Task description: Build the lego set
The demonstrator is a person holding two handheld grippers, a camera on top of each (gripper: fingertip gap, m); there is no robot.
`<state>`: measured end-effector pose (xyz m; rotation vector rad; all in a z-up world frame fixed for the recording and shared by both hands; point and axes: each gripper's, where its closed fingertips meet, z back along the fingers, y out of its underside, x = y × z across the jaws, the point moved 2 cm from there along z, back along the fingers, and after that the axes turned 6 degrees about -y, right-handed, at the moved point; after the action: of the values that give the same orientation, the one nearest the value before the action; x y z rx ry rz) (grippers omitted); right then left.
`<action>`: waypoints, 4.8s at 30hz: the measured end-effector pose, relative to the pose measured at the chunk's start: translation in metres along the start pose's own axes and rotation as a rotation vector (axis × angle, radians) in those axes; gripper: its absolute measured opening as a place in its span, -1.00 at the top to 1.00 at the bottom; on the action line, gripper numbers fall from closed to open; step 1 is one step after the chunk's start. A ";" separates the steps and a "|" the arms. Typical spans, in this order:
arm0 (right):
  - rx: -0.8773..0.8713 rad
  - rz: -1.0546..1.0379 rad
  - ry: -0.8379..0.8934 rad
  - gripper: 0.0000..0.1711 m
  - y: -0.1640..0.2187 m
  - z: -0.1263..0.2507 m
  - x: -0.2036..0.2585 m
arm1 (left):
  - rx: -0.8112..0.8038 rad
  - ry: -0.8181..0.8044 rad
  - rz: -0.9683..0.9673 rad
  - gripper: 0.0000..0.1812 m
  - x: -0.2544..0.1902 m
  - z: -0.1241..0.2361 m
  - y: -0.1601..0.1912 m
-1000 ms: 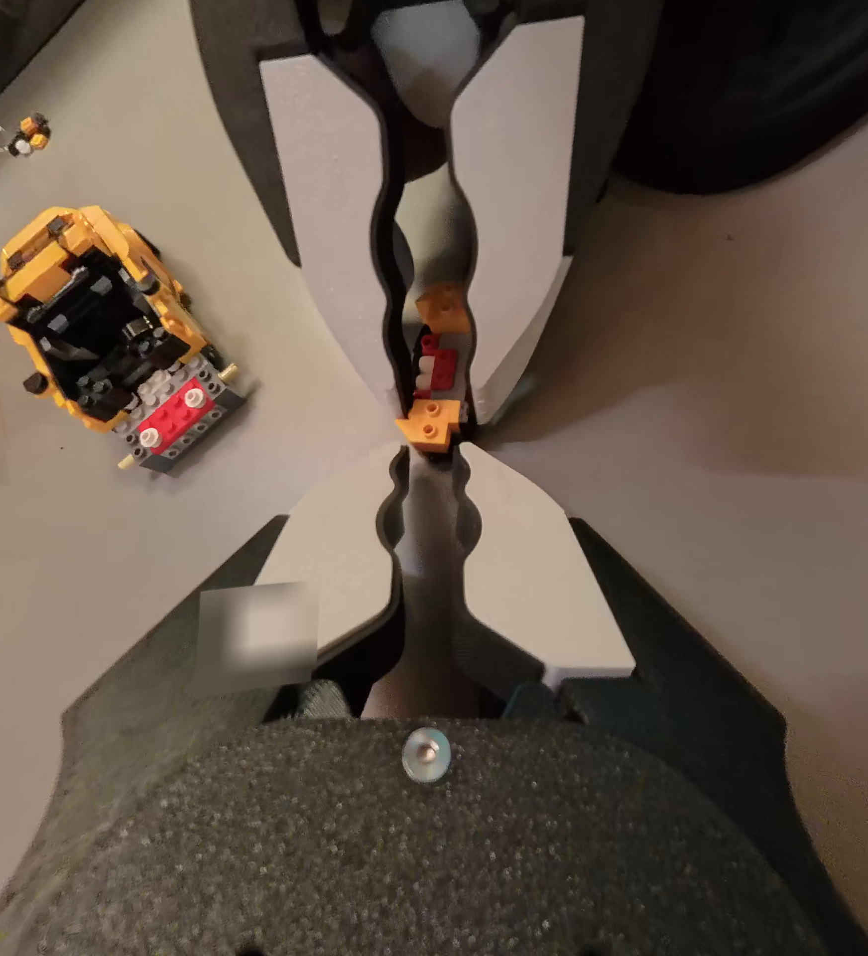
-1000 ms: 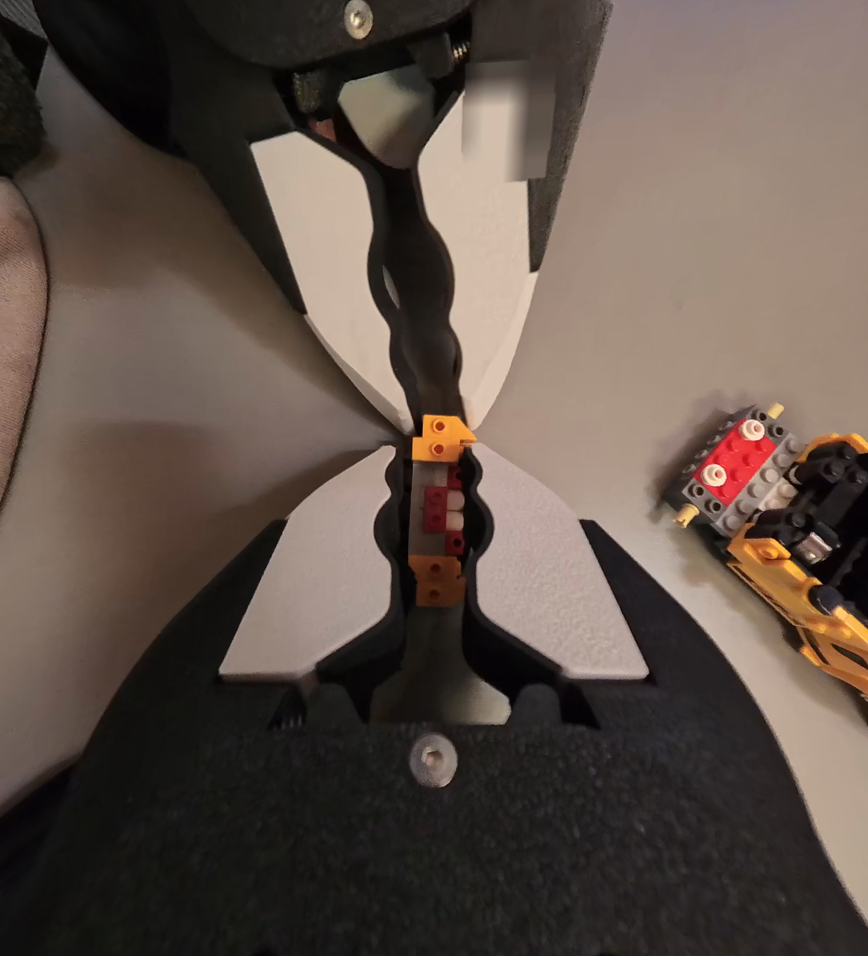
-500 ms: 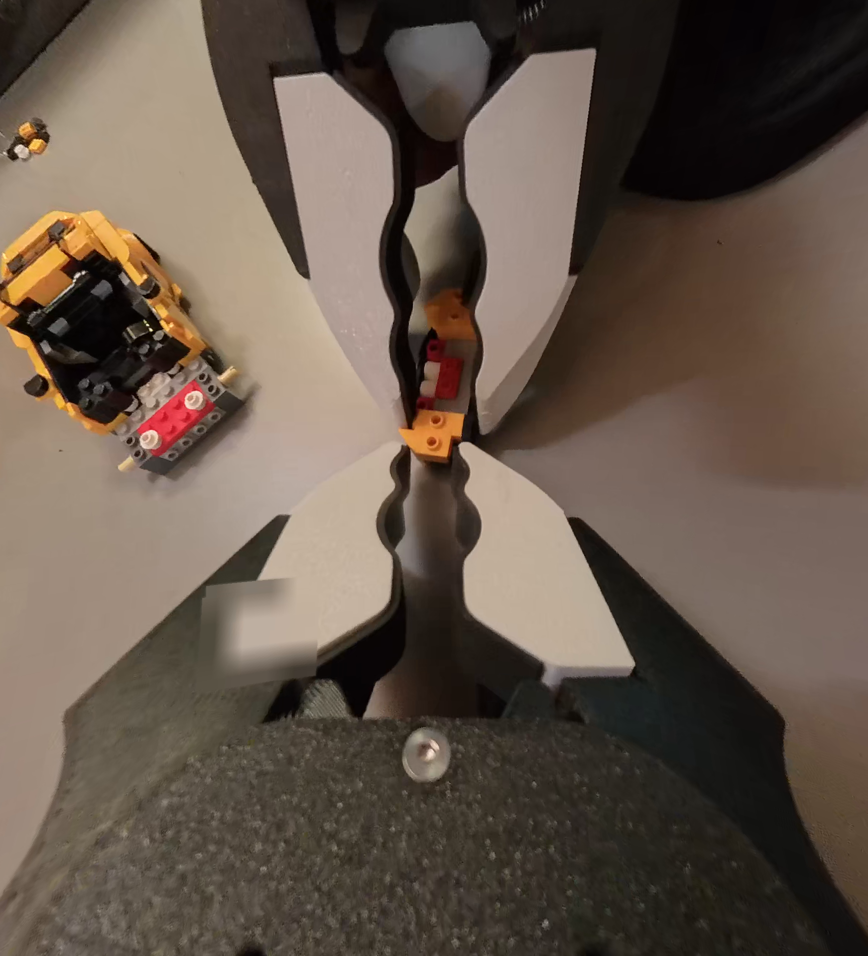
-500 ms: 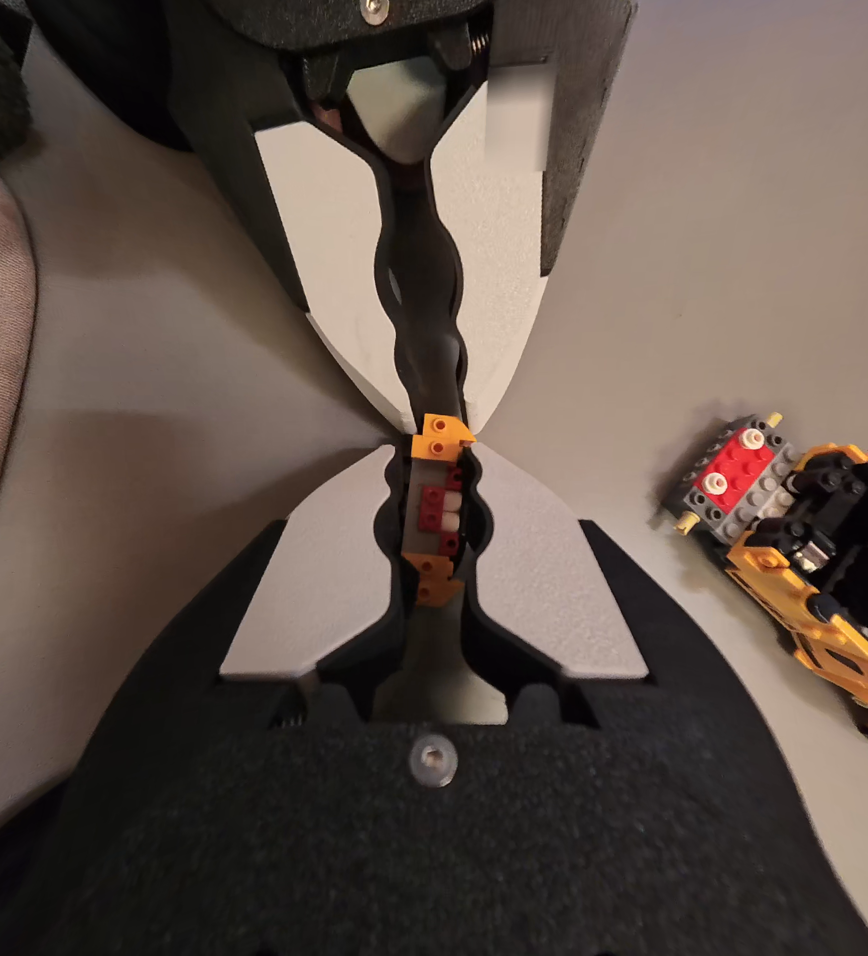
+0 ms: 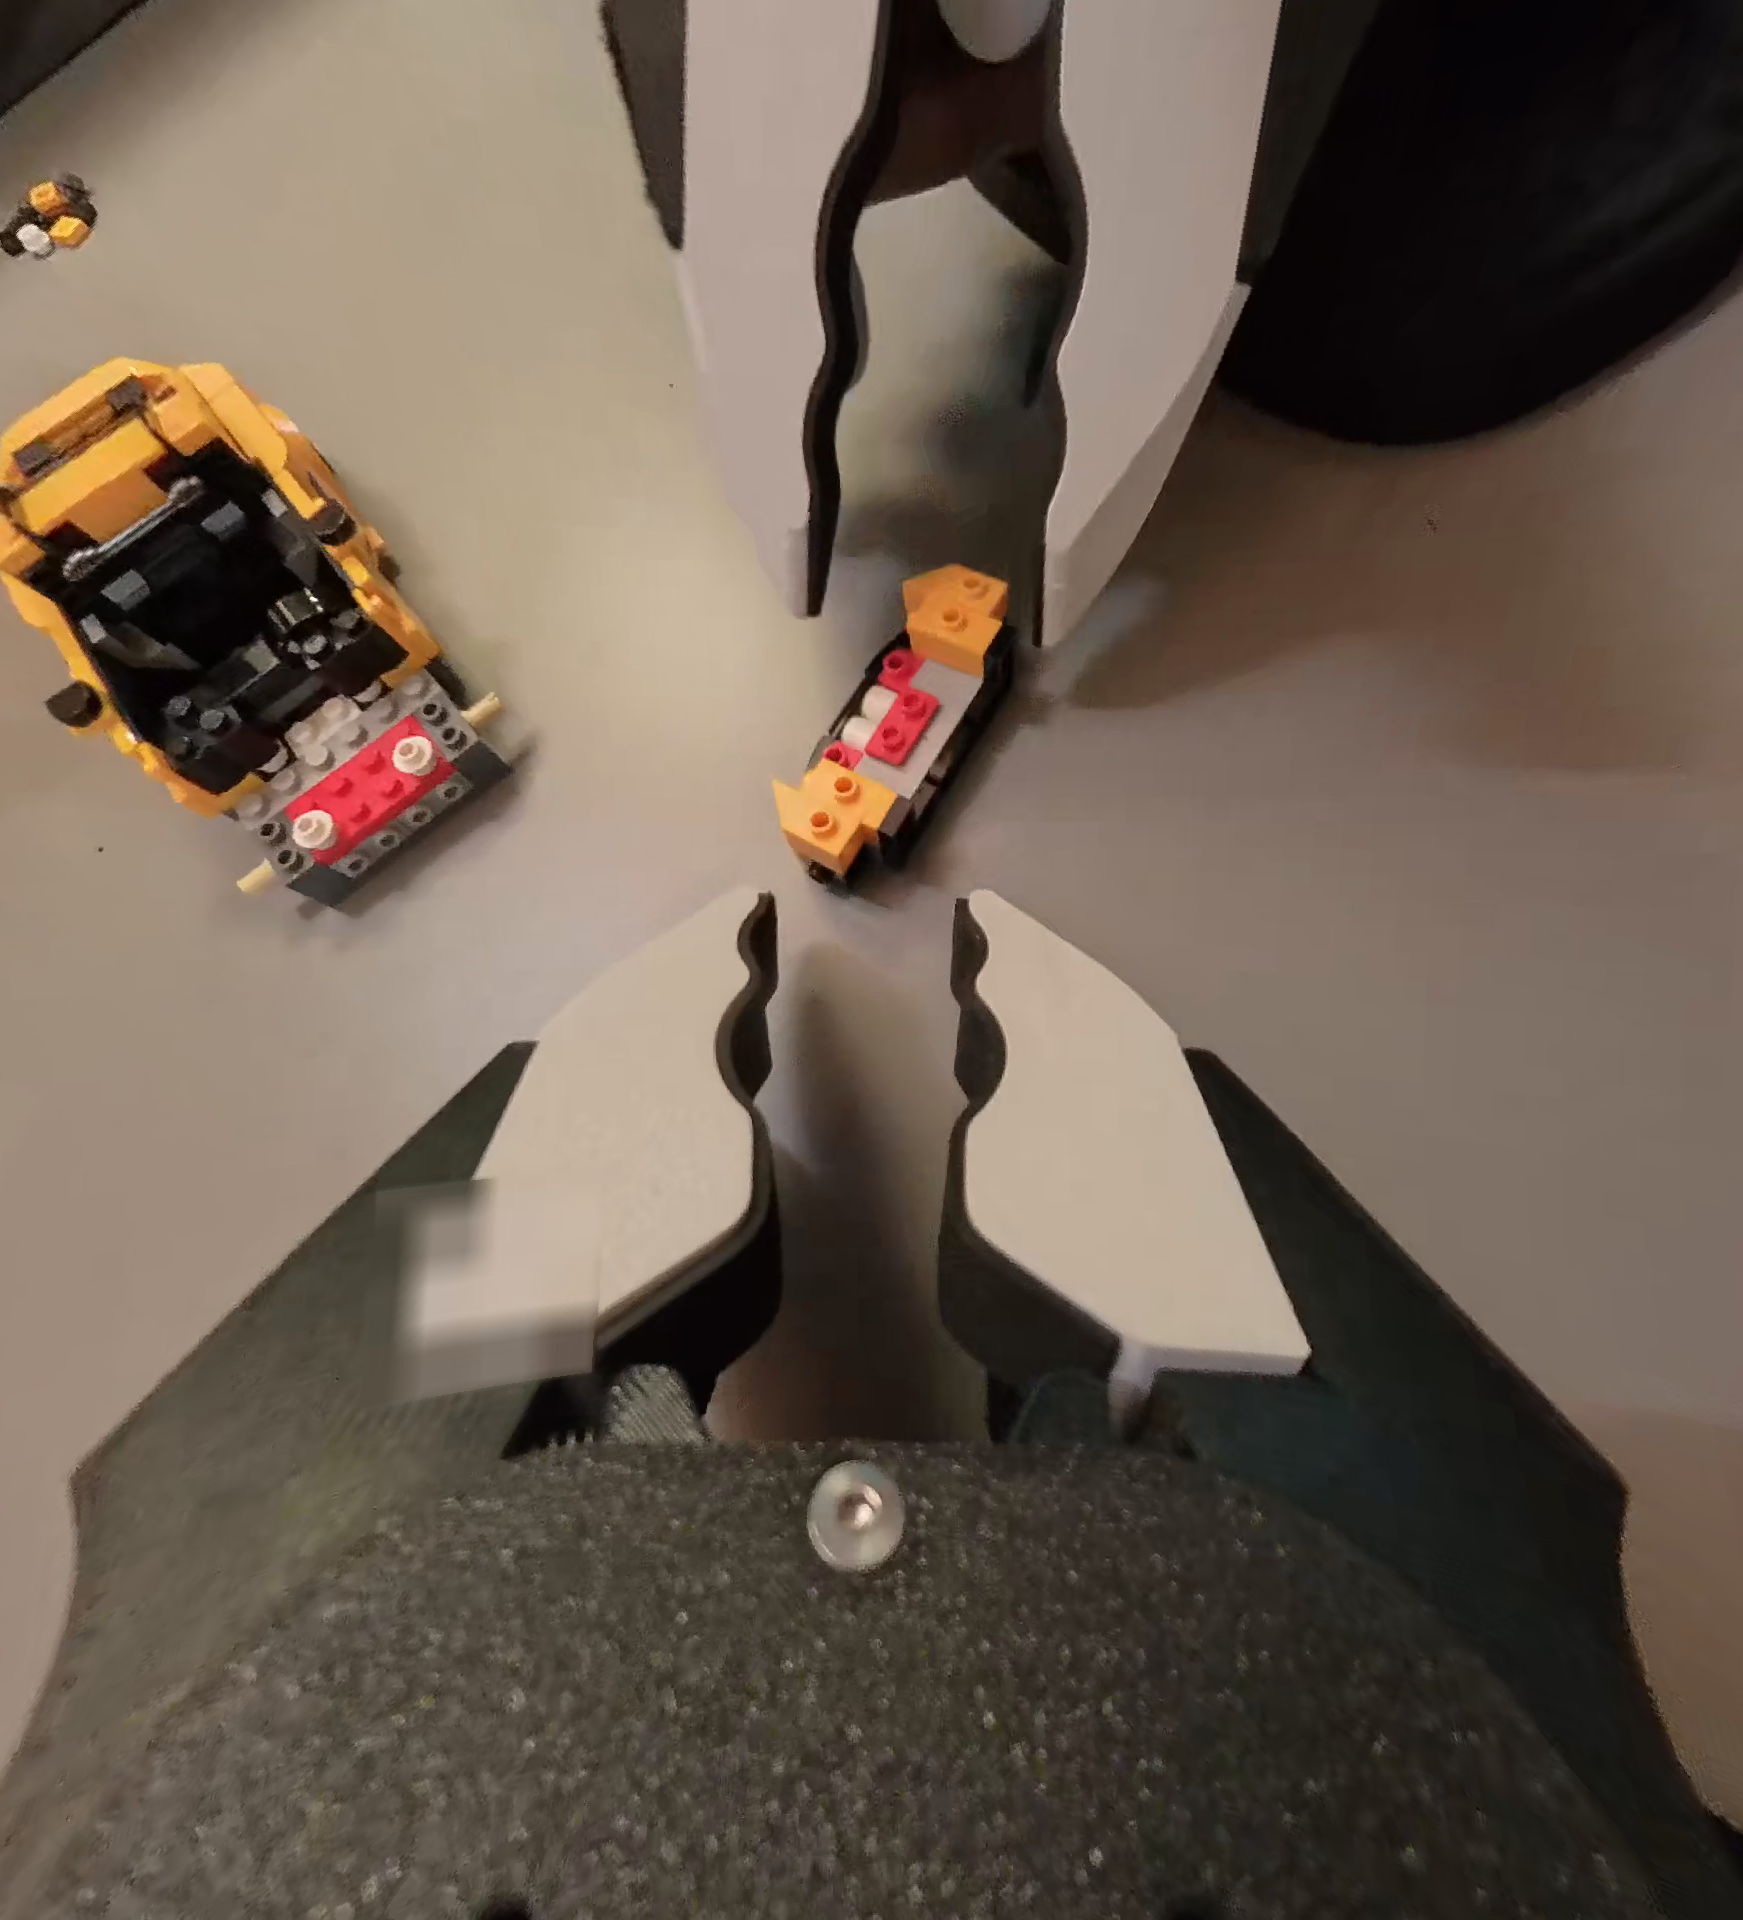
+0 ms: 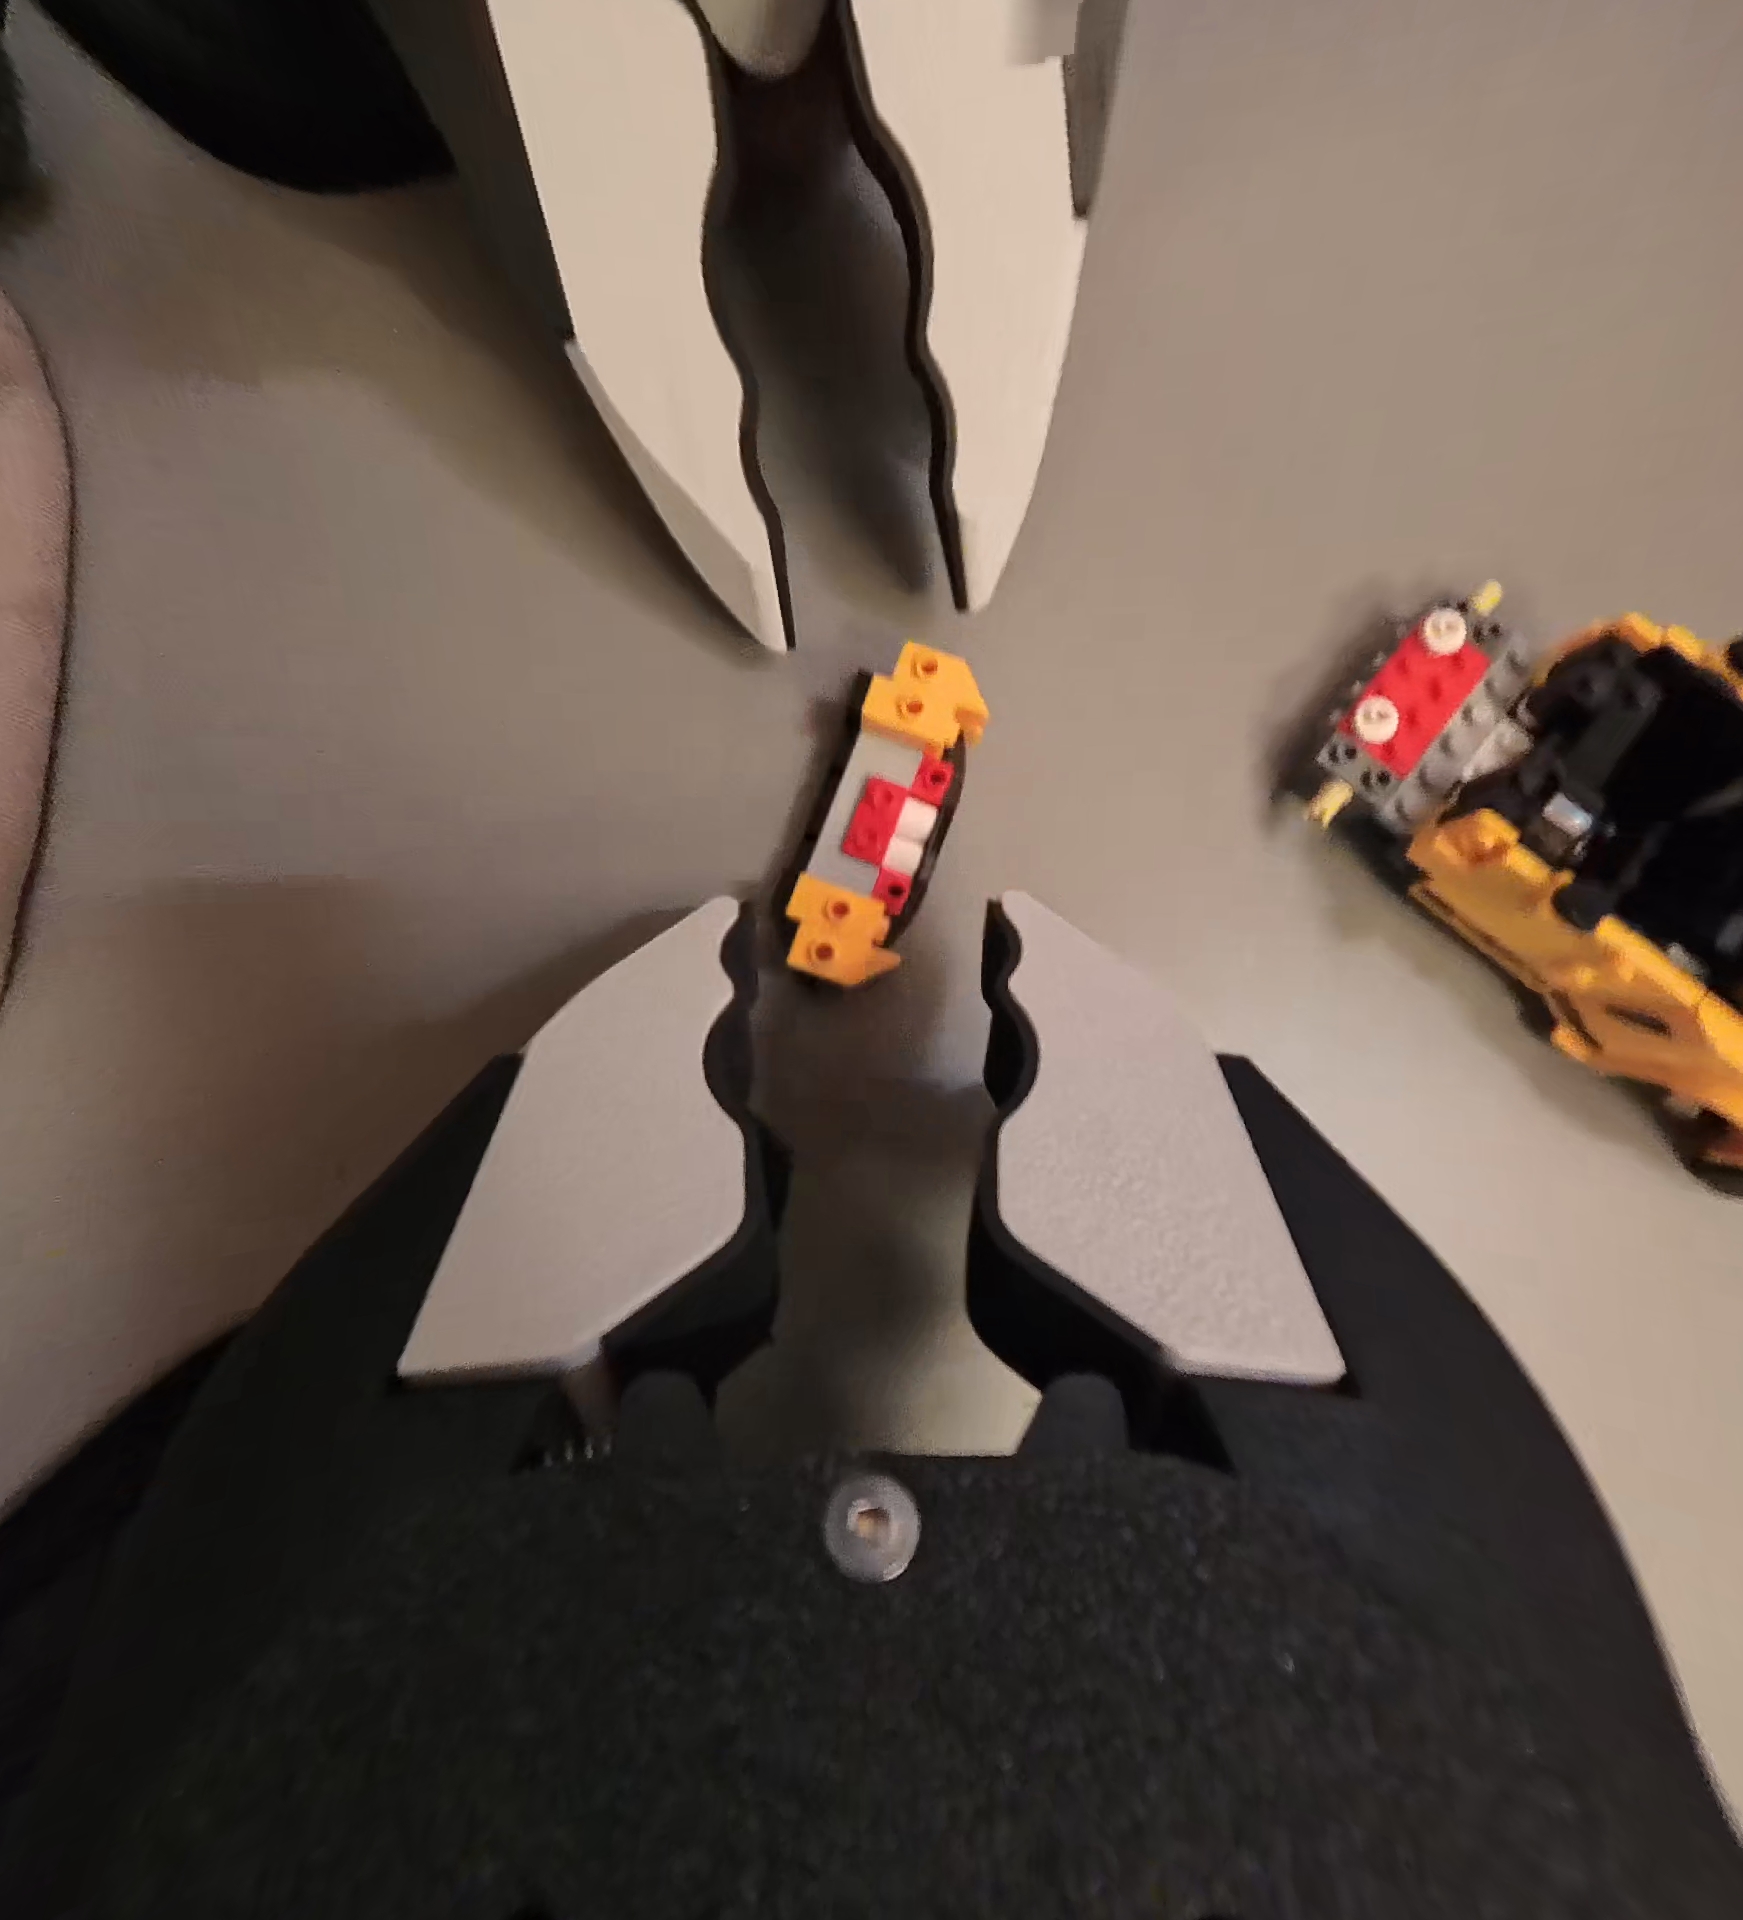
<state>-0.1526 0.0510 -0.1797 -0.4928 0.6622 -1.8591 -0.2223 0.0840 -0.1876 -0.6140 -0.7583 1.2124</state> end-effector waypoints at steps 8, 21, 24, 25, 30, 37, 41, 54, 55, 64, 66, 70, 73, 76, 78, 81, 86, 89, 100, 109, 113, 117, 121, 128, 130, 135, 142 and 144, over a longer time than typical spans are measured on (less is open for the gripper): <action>0.059 -0.071 0.079 0.69 0.004 -0.010 -0.002 | -0.013 -0.006 0.030 0.66 0.003 0.001 -0.002; 0.057 0.761 0.785 0.70 -0.036 0.019 -0.013 | -0.305 0.171 0.442 0.61 0.019 0.027 -0.034; 0.061 0.807 0.823 0.70 -0.042 0.019 -0.010 | -0.297 0.159 0.400 0.78 0.015 0.027 -0.035; 0.064 0.803 0.829 0.69 -0.043 0.020 -0.010 | -0.302 0.148 0.387 0.78 0.016 0.027 -0.035; -0.167 0.447 0.613 0.58 -0.052 0.030 0.000 | -0.394 0.147 0.346 0.80 0.017 0.038 -0.044; -0.635 -0.159 0.020 0.50 -0.066 0.063 0.009 | -0.633 0.207 0.293 0.80 0.013 0.067 -0.067; -0.695 -0.134 -0.018 0.52 -0.075 0.060 0.018 | -0.700 0.201 0.210 0.80 0.005 0.075 -0.074; -0.782 0.015 -0.005 0.78 -0.078 0.061 0.031 | -0.665 0.061 -0.004 0.79 -0.011 0.074 -0.079; -0.801 0.000 -0.039 0.78 -0.078 0.062 0.032 | -0.669 0.035 -0.028 0.77 -0.012 0.076 -0.082; -0.978 -0.193 -0.519 0.78 -0.080 0.081 0.046 | -0.649 -0.222 -0.411 0.64 -0.028 0.098 -0.116; -0.988 -0.226 -0.578 0.79 -0.079 0.081 0.046 | -0.613 -0.260 -0.496 0.65 -0.029 0.097 -0.119; -1.008 -0.265 -0.635 0.78 -0.078 0.082 0.044 | -0.567 -0.297 -0.574 0.69 -0.029 0.095 -0.123; -1.011 -0.276 -0.648 0.78 -0.077 0.083 0.044 | -0.557 -0.321 -0.597 0.69 -0.030 0.094 -0.123; -1.004 -0.282 -0.655 0.78 -0.078 0.081 0.045 | -0.553 -0.315 -0.588 0.69 -0.030 0.095 -0.122; -0.997 -0.285 -0.660 0.78 -0.077 0.080 0.045 | -0.547 -0.311 -0.585 0.69 -0.030 0.094 -0.120; -0.992 -0.283 -0.662 0.78 -0.078 0.079 0.046 | -0.542 -0.307 -0.579 0.69 -0.031 0.095 -0.120; -0.995 -0.286 -0.663 0.78 -0.077 0.079 0.046 | -0.542 -0.300 -0.571 0.69 -0.030 0.094 -0.120; -0.994 -0.291 -0.658 0.78 -0.077 0.079 0.045 | -0.550 -0.297 -0.569 0.69 -0.029 0.093 -0.120; -0.990 -0.301 -0.566 0.78 -0.075 0.077 0.036 | -0.583 -0.234 -0.384 0.58 -0.018 0.088 -0.108; -0.916 -0.419 -0.593 0.78 -0.072 0.063 0.030 | -0.579 -0.179 -0.272 0.56 -0.011 0.075 -0.095; -0.870 -0.487 -0.622 0.78 -0.069 0.054 0.028 | -0.554 -0.189 -0.309 0.59 -0.014 0.069 -0.092; -0.828 -0.549 -0.645 0.78 -0.066 0.046 0.026 | -0.512 -0.208 -0.364 0.67 -0.016 0.064 -0.088; -0.823 -0.561 -0.655 0.78 -0.066 0.045 0.026 | -0.485 -0.197 -0.353 0.68 -0.016 0.064 -0.086; -0.839 -0.576 -0.672 0.79 -0.066 0.047 0.025 | -0.505 -0.190 -0.319 0.68 -0.015 0.065 -0.088; -0.849 -0.568 -0.657 0.78 -0.067 0.049 0.023 | -0.530 -0.203 -0.285 0.56 -0.010 0.065 -0.089; -0.797 -0.523 -0.244 0.78 -0.051 0.048 -0.014 | -0.508 -0.171 -0.028 0.47 0.022 0.064 -0.073; -0.320 -0.296 0.328 0.78 0.007 0.042 -0.062 | -0.487 -0.195 0.235 0.69 0.054 0.065 -0.054; -0.300 -0.306 0.355 0.78 0.014 0.046 -0.067 | -0.486 -0.210 0.247 0.74 0.057 0.065 -0.051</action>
<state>-0.0904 0.0995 -0.1556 -0.4792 1.1692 -2.1720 -0.2342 0.1279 -0.0976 -1.0117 -1.1981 1.3399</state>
